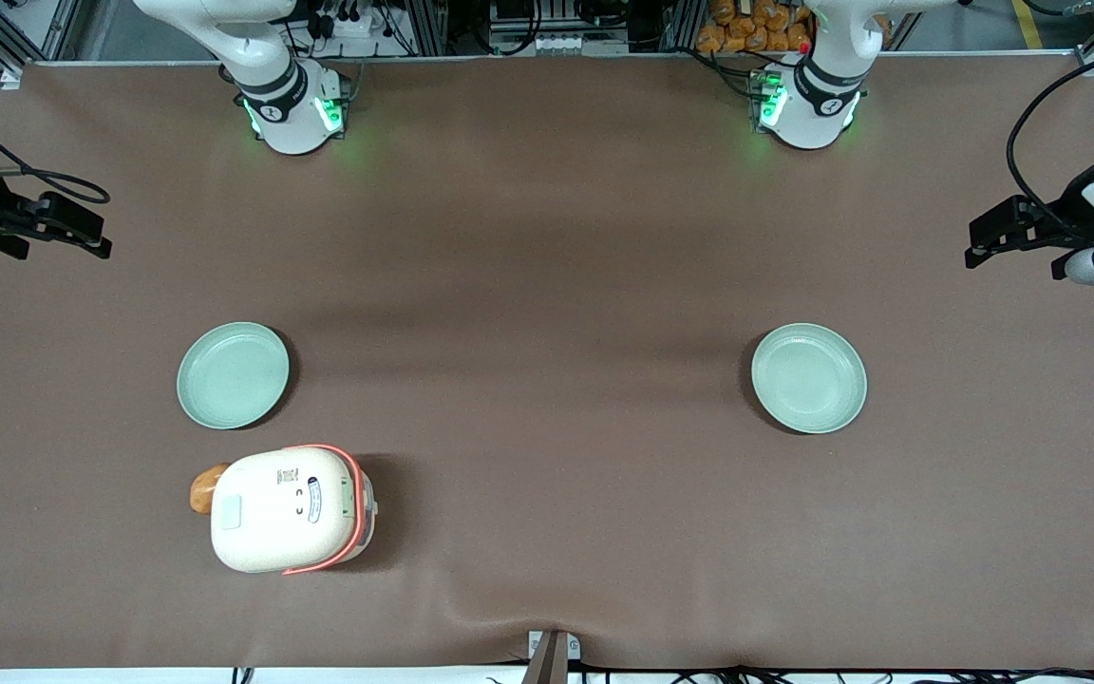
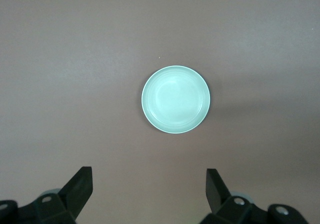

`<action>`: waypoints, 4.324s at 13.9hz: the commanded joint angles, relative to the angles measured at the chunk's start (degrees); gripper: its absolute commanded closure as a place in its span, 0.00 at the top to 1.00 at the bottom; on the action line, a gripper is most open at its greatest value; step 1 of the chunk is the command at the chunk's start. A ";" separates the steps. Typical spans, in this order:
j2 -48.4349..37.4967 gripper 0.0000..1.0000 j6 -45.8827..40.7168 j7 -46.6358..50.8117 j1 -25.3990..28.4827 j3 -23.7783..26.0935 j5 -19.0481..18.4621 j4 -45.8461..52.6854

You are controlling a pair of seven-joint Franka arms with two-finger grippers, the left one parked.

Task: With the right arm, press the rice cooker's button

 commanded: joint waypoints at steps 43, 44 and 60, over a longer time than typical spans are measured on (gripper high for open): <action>29.84 0.00 50.44 -10.29 8.03 -0.35 -1.40 4.72; 30.72 0.00 52.10 -11.96 7.59 -0.43 -1.40 4.99; 34.33 0.00 54.49 -13.82 7.24 -1.31 -0.69 4.38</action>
